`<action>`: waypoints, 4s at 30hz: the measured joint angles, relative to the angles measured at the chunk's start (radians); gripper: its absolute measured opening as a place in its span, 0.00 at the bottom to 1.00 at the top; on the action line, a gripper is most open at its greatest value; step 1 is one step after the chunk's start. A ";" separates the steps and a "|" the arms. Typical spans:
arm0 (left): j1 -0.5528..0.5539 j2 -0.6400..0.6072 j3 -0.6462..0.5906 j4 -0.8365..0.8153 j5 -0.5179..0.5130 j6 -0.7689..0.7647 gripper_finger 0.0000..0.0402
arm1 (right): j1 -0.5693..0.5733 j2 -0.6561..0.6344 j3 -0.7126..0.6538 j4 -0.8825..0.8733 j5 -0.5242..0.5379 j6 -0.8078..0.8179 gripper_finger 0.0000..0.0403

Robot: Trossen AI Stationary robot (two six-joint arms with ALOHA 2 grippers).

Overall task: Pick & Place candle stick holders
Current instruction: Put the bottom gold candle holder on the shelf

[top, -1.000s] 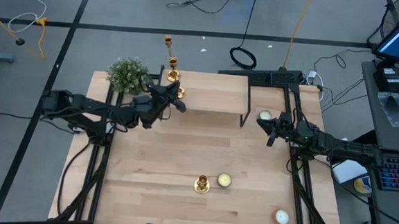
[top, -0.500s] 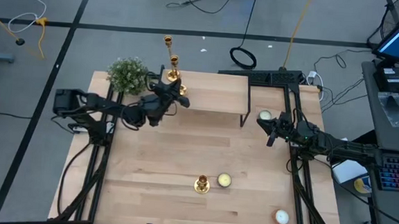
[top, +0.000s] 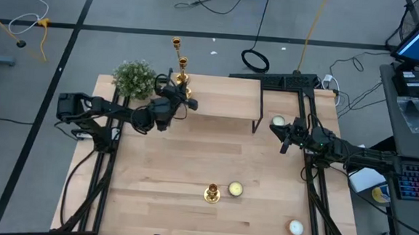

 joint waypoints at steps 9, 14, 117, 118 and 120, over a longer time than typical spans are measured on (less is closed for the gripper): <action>-0.001 0.000 0.000 -0.056 -0.066 -0.041 0.04 | 0.000 0.000 0.000 0.000 -0.001 0.000 0.01; 0.000 0.000 0.000 -0.087 -0.115 -0.085 0.07 | 0.000 0.000 0.000 0.000 -0.002 0.000 0.01; -0.035 -0.092 0.000 0.137 -0.175 0.376 0.18 | 0.000 0.000 0.000 0.000 -0.003 0.008 0.01; -0.035 -0.092 0.000 0.137 -0.175 0.376 0.18 | 0.000 0.000 0.000 0.000 -0.003 0.008 0.01; -0.035 -0.091 0.000 0.137 -0.176 0.369 0.18 | 0.000 0.000 0.000 0.000 -0.003 0.008 0.01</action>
